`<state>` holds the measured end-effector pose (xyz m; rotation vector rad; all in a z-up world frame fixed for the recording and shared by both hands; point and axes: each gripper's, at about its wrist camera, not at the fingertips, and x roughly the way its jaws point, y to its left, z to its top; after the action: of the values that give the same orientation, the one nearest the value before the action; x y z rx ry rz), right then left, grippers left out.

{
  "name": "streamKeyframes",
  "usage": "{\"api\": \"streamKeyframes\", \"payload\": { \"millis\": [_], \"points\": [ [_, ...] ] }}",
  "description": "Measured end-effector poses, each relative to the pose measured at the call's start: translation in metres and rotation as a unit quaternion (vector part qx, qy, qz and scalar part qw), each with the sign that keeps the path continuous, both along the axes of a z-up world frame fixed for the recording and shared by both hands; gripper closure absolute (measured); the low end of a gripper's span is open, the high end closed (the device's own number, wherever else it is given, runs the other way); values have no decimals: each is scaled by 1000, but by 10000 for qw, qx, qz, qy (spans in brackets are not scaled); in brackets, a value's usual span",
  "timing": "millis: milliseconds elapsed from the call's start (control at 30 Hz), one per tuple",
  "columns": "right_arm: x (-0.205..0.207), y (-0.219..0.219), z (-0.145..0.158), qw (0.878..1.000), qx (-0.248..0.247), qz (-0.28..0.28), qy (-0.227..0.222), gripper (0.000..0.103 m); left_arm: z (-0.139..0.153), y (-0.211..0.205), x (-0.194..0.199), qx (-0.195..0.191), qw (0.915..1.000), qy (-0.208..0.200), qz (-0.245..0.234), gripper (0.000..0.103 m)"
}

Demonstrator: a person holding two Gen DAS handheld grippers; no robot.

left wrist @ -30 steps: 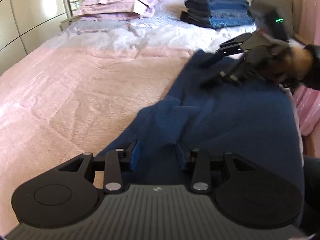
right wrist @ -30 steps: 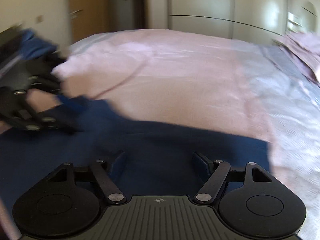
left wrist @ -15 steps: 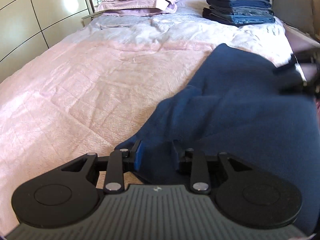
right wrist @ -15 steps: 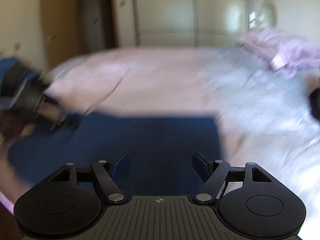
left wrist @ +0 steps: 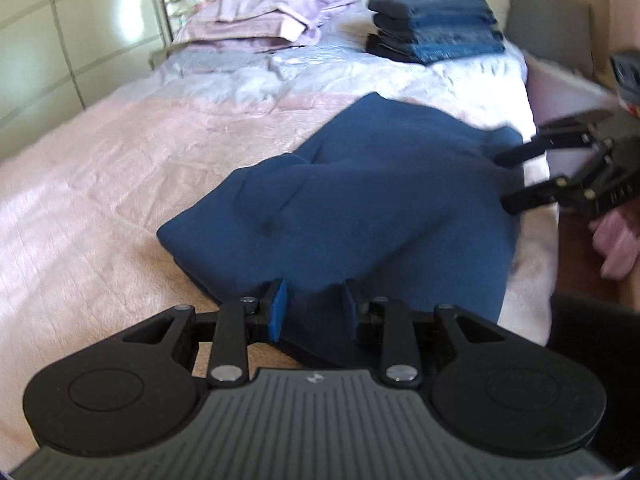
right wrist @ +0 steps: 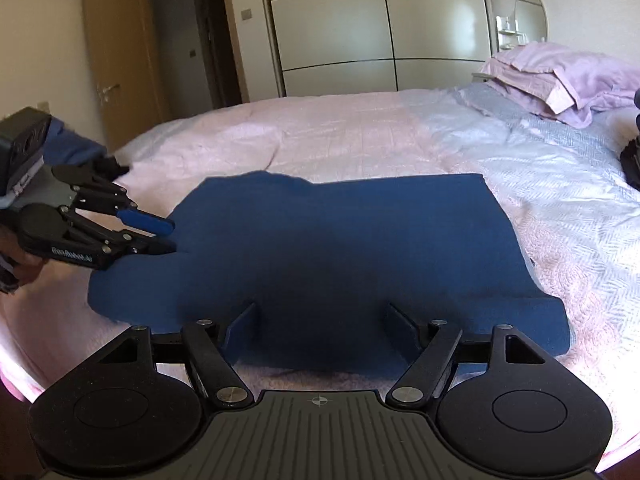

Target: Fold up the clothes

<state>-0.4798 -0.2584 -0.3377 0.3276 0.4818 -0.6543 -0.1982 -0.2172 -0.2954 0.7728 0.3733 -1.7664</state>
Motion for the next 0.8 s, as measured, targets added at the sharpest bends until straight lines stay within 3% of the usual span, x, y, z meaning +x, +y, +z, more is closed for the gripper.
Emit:
{"api": "streamKeyframes", "payload": {
  "millis": [200,267,367,433,500,667,800],
  "points": [
    [-3,15,19,9996,-260,-97,-20,29,29,30,11,-321,9991,150,213,78],
    [-2,21,20,9997,-195,-53,-138,29,29,41,1,-347,9990,282,21,77],
    [6,24,19,9994,25,92,-321,29,8,49,-12,-226,9997,-47,-5,78],
    [14,19,13,9988,291,139,-367,29,6,51,-9,-253,9996,46,107,78],
    [18,19,15,9991,286,89,-284,29,12,55,-5,-310,9992,130,238,78],
    [18,24,20,9999,-5,150,43,29,18,65,-6,-344,9988,-110,325,76],
    [10,21,10,9999,121,42,91,29,14,66,-5,-310,9986,-160,397,76]
  ]
}}
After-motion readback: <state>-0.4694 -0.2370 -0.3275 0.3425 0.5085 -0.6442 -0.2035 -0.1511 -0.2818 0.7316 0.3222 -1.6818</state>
